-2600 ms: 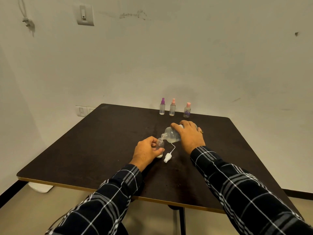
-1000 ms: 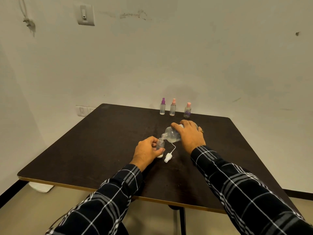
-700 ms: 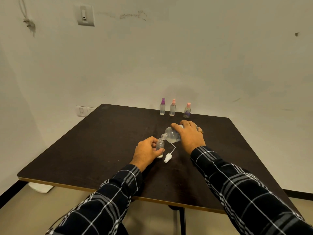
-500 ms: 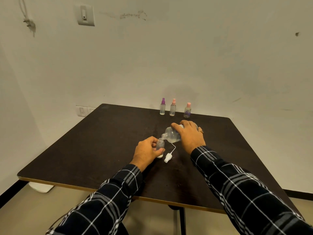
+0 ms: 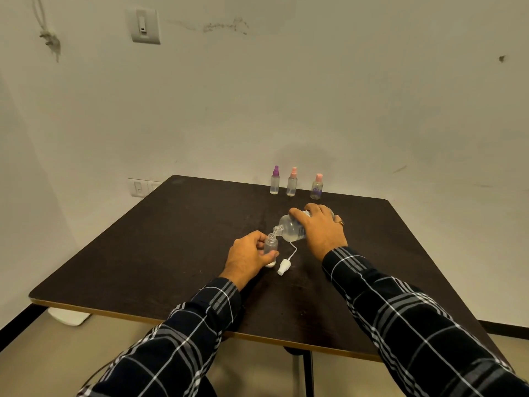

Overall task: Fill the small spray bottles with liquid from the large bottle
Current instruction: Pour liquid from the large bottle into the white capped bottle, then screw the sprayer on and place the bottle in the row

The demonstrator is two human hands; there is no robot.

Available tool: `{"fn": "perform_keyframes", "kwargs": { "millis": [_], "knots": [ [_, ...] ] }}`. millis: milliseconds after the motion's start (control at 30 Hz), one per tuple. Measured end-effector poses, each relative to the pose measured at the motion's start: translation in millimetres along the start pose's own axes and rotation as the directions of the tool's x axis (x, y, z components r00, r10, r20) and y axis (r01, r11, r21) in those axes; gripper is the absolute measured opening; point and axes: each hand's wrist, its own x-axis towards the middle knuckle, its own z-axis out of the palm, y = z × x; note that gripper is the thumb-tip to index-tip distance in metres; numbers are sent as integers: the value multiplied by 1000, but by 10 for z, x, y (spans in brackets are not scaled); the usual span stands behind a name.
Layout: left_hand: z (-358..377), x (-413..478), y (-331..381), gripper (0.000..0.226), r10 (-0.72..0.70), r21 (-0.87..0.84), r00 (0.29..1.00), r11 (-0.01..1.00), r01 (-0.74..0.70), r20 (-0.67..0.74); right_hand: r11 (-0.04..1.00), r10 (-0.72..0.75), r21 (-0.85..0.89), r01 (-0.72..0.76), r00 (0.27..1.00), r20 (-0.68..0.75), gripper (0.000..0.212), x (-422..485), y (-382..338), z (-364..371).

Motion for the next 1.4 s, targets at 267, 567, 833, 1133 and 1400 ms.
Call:
{"fn": "perform_keyframes", "kwargs": {
  "millis": [267, 567, 833, 1133, 1400],
  "knots": [
    [14, 0, -6, 29, -9, -2, 1000, 1000, 9, 9, 999, 11, 48, -11, 1000, -1, 64, -29, 12, 30],
    [-3, -29, 10, 30, -5, -12, 1000, 1000, 5, -3, 991, 37, 126, -40, 999, 33, 63, -40, 15, 54],
    [-7, -21, 24, 31, -4, 7, 1000, 1000, 4, -2, 719, 261, 644, -262, 960, 100, 80, 9, 98, 146],
    [-9, -12, 5, 32, 3, 2, 1000, 1000, -3, 14, 414, 440, 826, -382, 879, 186, 71, -80, 295, 311],
    [-7, -26, 24, 30, -6, -4, 1000, 1000, 6, 10, 387, 478, 795, -468, 839, 262, 96, -105, 329, 386]
  ]
}}
